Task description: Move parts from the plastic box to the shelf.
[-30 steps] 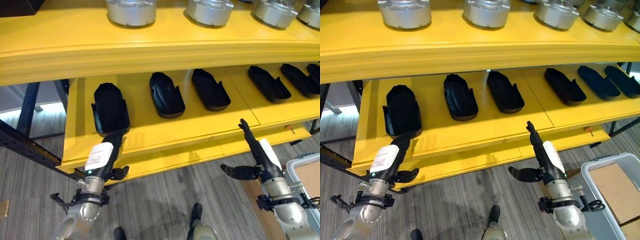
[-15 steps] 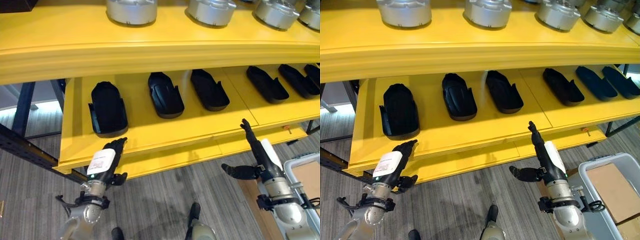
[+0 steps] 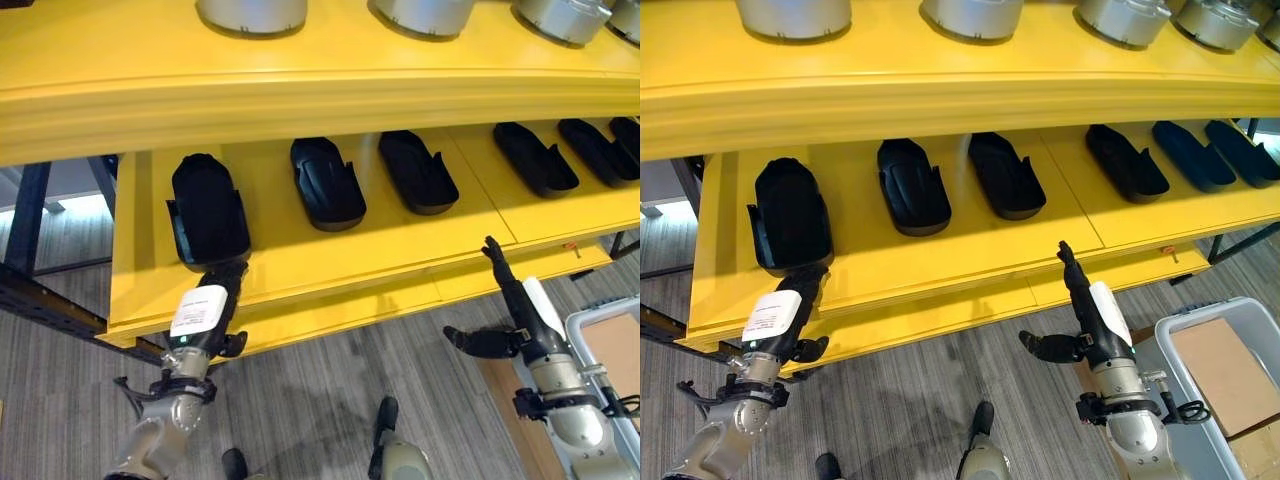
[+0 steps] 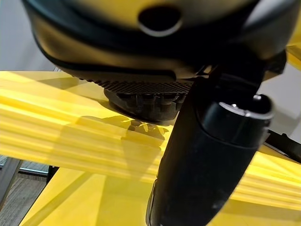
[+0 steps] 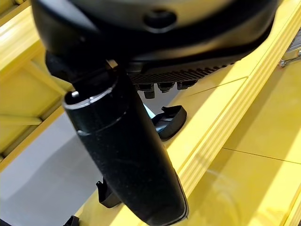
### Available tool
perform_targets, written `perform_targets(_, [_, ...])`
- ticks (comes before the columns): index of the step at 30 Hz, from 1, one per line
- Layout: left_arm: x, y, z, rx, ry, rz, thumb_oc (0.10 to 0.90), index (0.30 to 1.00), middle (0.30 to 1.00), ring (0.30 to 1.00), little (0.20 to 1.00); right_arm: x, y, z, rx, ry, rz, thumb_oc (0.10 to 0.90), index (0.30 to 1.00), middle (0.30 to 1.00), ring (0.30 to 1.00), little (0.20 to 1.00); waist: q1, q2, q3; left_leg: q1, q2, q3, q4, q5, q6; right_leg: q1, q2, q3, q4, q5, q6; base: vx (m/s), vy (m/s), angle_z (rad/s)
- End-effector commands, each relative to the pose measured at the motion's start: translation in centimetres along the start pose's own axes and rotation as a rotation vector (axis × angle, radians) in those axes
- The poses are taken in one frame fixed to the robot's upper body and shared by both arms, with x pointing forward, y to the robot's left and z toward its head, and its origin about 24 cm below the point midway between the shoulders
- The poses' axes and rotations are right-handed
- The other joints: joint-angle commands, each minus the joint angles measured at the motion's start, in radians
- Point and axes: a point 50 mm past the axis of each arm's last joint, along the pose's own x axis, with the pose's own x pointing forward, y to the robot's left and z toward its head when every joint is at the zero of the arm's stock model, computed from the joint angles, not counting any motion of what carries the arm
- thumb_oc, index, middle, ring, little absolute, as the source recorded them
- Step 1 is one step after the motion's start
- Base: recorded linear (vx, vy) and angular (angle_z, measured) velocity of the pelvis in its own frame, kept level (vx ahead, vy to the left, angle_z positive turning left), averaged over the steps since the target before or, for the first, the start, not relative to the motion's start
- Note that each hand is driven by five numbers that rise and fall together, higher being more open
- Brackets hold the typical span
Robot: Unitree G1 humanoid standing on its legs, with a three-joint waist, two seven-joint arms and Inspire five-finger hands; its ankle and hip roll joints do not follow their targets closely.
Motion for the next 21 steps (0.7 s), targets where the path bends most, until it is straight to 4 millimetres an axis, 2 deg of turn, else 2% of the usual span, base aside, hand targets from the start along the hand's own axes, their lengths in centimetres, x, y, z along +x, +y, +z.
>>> perform_targets(1, [2.7, 4.9, 0.2, 0.082, -0.071, 0.216, 0.900, 1.000, 1.000, 1.000, 1.000, 1.8, -3.2, 4.8, -0.002, -0.272, -0.191, 0.900, 1.000, 1.000, 1.000, 1.000, -0.006, -0.041, 0.009, -0.006, -0.008, 0.008, 0.029, -0.030, 0.051, 0.106, -0.084, -0.049, 0.128, -0.130, 0.073, 0.00, 0.000, 0.00])
perform_targets(21, [3.1, 4.2, -1.5, 0.090, 0.027, 0.162, 0.900, 1.000, 1.000, 1.000, 1.000, 2.2, -2.9, 5.0, 0.011, -0.282, -0.157, 0.900, 1.000, 1.000, 1.000, 1.000, -0.013, -0.041, 0.030, -0.017, -0.006, 0.009, 0.044, -0.033, 0.052, 0.087, -0.086, -0.040, 0.142, -0.136, 0.070, 0.00, 0.000, 0.00])
